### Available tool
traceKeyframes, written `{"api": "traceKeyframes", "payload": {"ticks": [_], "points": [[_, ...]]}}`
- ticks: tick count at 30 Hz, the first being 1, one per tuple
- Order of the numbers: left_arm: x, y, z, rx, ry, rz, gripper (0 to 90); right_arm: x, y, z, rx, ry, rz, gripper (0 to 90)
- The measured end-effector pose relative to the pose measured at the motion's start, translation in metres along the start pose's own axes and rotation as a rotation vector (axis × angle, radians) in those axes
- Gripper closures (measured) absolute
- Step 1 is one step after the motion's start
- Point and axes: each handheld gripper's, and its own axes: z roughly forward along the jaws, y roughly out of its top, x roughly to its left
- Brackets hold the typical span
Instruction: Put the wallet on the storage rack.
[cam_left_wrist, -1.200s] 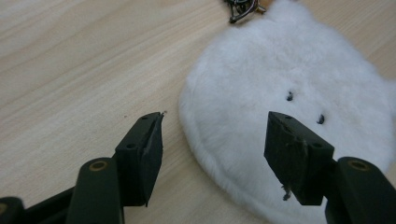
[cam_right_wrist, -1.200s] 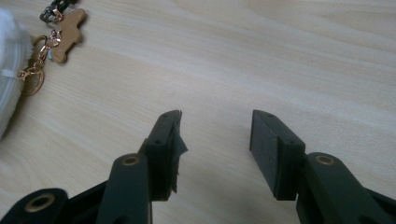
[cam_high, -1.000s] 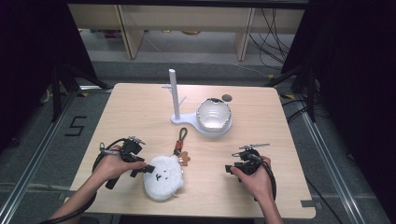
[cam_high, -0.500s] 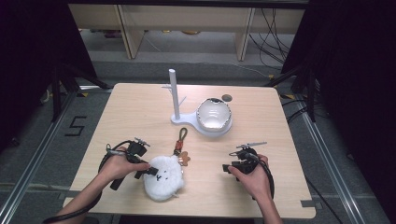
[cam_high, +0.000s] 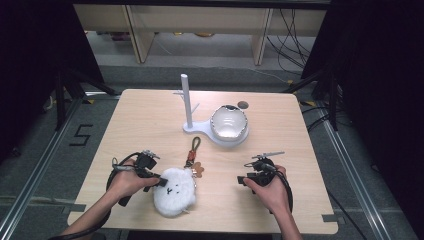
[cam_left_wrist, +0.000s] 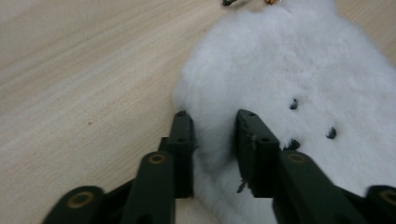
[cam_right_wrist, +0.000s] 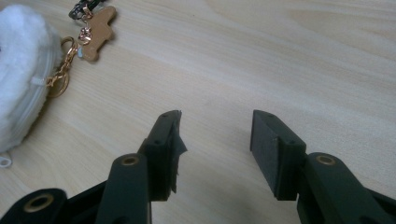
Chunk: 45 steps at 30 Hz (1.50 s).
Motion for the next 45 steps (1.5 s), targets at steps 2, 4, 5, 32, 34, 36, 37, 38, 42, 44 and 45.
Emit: {"api": "traceKeyframes", "payload": {"ticks": [2,4,5,32,34,36,37,38,42,44,45], "points": [[0.000,-0.001,-0.002,0.010,0.004,0.048,78.6,0.000,0.001,0.000,0.015,0.002,-0.007,53.5],[-0.001,-0.003,-0.004,-0.004,-0.001,0.075,80.0,-0.001,0.000,0.001,-0.003,-0.005,-0.021,53.5],[-0.001,-0.003,-0.004,-0.009,-0.004,0.075,80.7,-0.001,0.001,0.001,-0.004,-0.005,-0.022,53.5],[-0.038,0.022,-0.026,-0.299,-0.144,0.114,83.4,0.048,0.028,0.007,0.030,0.322,-0.113,49.7],[-0.044,0.028,-0.025,-0.311,-0.151,0.130,83.4,0.052,0.031,0.012,0.031,0.344,-0.123,47.1],[-0.046,0.030,-0.024,-0.316,-0.159,0.136,83.4,0.053,0.032,0.015,0.032,0.353,-0.128,45.7],[-0.049,0.033,-0.024,-0.328,-0.166,0.141,83.4,0.054,0.032,0.017,0.032,0.359,-0.123,45.4],[-0.049,0.033,-0.024,-0.328,-0.166,0.141,83.4,0.054,0.032,0.017,0.032,0.359,-0.123,45.4],[-0.053,0.038,-0.021,-0.333,-0.181,0.158,83.4,0.052,0.034,0.020,0.028,0.367,-0.118,44.8],[-0.055,0.039,-0.020,-0.339,-0.185,0.163,83.4,0.052,0.035,0.021,0.029,0.376,-0.125,44.9],[-0.057,0.040,-0.020,-0.343,-0.176,0.165,83.4,0.052,0.035,0.021,0.035,0.386,-0.122,45.0]]}}
